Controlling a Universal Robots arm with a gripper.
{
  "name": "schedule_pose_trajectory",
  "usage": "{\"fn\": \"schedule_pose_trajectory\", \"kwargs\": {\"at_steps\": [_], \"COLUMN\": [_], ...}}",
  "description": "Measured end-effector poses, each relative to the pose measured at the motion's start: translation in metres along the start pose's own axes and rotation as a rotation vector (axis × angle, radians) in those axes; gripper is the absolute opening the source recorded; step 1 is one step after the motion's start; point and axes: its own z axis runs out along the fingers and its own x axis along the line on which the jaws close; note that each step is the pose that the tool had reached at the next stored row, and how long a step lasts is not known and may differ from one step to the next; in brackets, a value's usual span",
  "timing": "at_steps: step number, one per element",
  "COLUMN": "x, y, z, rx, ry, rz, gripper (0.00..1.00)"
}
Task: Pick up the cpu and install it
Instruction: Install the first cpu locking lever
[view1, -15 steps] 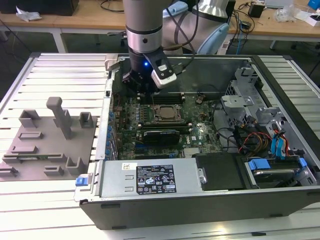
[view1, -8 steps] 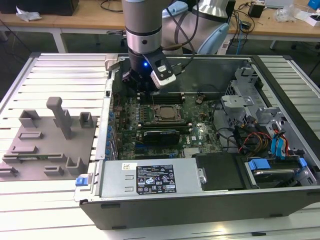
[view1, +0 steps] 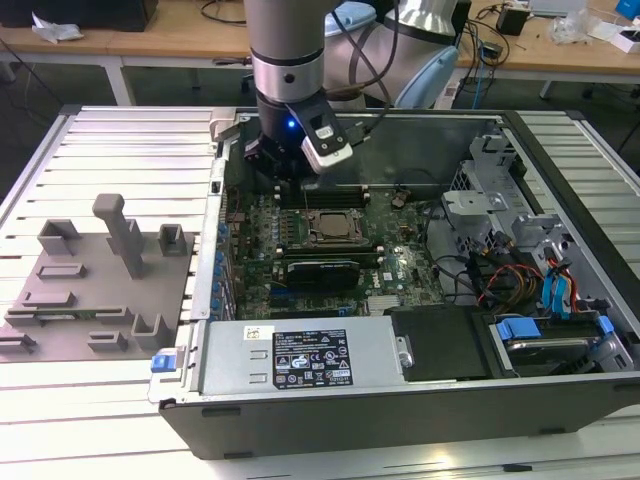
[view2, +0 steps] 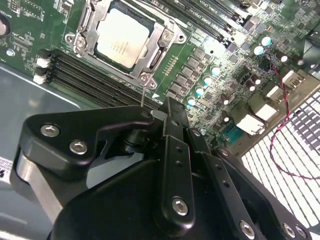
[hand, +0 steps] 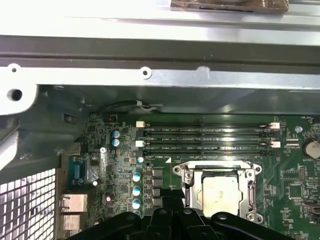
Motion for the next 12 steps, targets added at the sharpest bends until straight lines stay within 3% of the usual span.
{"fn": "schedule_pose_trajectory", "kwargs": {"at_steps": [2, 3, 4, 8, 12], "x": [-0.0005, -0.0005, -0.0005, -0.0005, -0.0005], "y": [0.0000, 0.0001, 0.0001, 0.0000, 0.0001], "z": [-0.0009, -0.0010, -0.0009, -0.0009, -0.0008], "rx": [-0.0051, -0.0123, -0.0377, -0.1100, -0.1497], "ry": [-0.0002, -0.0001, -0.0003, -0.0009, -0.0013], "rz": [0.000, 0.000, 0.002, 0.006, 0.008], "gripper": [0.11, 0.11, 0.11, 0.11, 0.11]}}
